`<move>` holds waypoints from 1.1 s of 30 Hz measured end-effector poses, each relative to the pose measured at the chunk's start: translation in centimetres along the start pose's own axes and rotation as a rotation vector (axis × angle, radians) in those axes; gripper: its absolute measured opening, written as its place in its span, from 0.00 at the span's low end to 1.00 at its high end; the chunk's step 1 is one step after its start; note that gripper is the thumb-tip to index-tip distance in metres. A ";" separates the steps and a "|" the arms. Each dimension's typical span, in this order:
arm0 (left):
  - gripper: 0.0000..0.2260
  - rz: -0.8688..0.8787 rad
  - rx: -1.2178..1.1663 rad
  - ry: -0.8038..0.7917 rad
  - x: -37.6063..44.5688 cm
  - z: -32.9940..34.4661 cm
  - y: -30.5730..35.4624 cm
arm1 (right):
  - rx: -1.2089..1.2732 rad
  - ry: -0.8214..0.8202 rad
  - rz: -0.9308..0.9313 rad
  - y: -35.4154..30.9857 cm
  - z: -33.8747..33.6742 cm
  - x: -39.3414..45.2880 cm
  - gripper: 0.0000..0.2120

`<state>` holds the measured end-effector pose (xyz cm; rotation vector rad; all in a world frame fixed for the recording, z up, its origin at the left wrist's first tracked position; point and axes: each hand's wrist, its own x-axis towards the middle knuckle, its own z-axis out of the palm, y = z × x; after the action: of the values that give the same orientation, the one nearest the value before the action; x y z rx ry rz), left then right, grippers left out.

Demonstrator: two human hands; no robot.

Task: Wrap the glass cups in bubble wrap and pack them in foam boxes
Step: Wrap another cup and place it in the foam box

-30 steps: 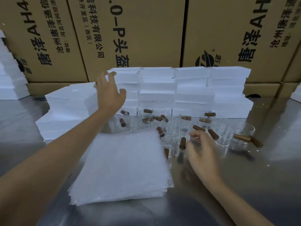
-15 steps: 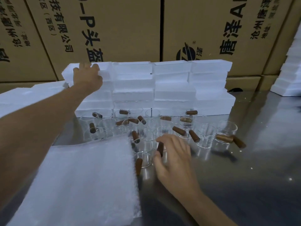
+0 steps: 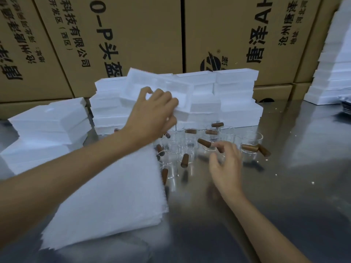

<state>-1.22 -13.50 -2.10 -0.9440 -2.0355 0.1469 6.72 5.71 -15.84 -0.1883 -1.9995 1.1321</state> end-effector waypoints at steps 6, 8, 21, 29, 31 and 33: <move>0.07 0.064 -0.180 -0.024 -3.4 -5.1 10.5 | -0.056 0.236 0.096 3.8 -5.8 1.6 0.10; 0.08 0.072 -0.218 -0.118 -5.0 -5.6 14.1 | 0.073 0.314 0.295 4.2 -7.0 1.3 0.07; 0.10 -0.356 -0.721 -0.105 -5.5 -5.7 15.8 | 0.319 -0.021 0.559 3.8 -12.1 -0.7 0.09; 0.08 -1.094 -0.940 -0.392 -10.2 -1.9 1.7 | 0.081 -0.142 0.265 -3.3 -8.6 2.2 0.06; 0.11 -1.083 -0.980 -0.447 -11.5 -1.1 1.9 | -0.025 -0.285 0.220 -5.1 -5.8 2.5 0.08; 0.13 -1.057 -1.003 -0.458 -12.1 -0.7 2.0 | -0.265 -0.473 0.208 -6.3 -3.0 2.6 0.12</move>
<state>4.57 -20.30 -10.50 -0.2099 -2.7899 -1.4347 8.65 5.26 -8.65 -0.2909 -2.6019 1.1086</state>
